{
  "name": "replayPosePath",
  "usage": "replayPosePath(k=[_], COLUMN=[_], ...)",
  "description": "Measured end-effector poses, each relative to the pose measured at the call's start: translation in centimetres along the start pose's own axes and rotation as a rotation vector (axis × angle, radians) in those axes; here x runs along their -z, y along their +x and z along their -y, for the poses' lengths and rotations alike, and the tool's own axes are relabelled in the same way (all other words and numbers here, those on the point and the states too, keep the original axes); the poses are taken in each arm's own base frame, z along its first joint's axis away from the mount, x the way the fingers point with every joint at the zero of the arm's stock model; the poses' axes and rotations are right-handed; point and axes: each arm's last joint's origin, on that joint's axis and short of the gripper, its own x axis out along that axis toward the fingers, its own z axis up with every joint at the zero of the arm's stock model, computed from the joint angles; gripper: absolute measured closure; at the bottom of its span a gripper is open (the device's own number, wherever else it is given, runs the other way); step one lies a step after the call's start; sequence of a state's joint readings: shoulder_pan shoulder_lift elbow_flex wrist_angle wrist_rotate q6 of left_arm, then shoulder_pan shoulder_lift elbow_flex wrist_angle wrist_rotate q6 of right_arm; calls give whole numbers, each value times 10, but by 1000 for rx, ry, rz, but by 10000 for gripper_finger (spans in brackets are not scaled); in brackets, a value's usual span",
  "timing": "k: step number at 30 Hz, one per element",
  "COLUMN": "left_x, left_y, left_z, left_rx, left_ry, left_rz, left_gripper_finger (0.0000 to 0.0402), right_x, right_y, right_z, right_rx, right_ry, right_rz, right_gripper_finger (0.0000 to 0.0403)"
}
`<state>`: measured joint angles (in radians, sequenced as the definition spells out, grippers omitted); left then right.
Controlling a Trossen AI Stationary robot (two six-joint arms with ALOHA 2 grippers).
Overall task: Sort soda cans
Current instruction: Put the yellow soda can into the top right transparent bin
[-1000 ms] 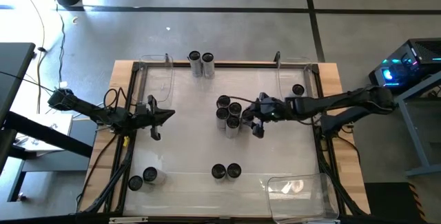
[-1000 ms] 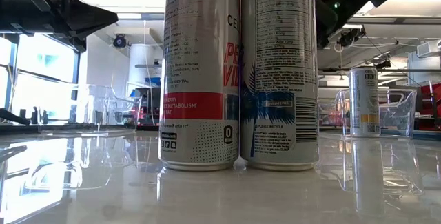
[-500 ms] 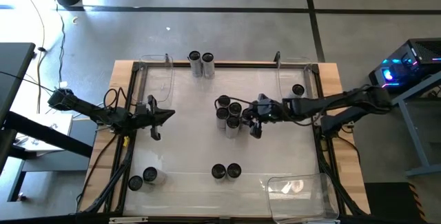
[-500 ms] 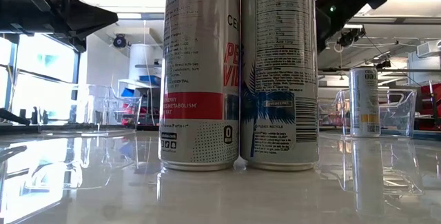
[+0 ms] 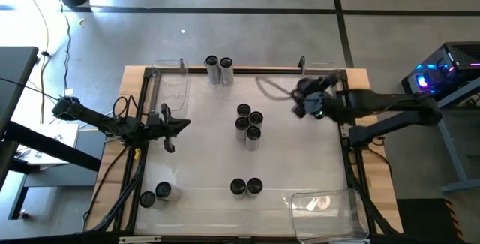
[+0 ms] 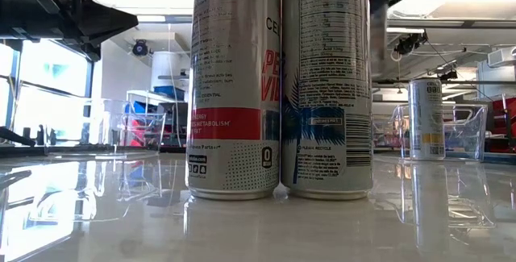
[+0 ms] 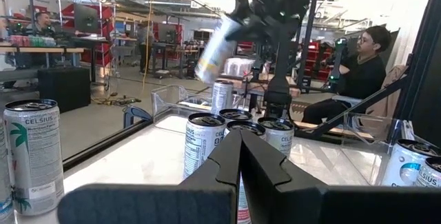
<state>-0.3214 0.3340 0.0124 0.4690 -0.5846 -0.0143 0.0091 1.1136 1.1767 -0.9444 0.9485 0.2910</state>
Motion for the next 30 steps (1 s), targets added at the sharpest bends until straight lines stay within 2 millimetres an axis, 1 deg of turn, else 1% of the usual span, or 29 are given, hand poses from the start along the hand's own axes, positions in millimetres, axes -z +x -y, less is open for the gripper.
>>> replayPosePath(k=[2,6,10,12,15,20,30], left_x=[0,0,0,0,0,0,0], left_y=[0,0,0,0,0,0,0], left_z=[0,0,0,0,0,0,0], left_rx=[0,0,0,0,0,1,1], left_ry=[0,0,8,8,9,12,19], left_rz=[0,0,0,0,0,0,0], left_gripper_finger=[401,401,401,401,401,401,401], right_x=[1,9,18,24,35,63,110], right_y=[5,23,37,42,45,42,30], right_z=[13,32,57,67,78,83,78], right_rx=[69,149,266,283,259,242,193], right_ry=[-3,15,96,149,224,319,523], right_rz=[-33,-122,-186,-226,-299,-403,-439], right_gripper_finger=[165,165,165,165,165,165,165])
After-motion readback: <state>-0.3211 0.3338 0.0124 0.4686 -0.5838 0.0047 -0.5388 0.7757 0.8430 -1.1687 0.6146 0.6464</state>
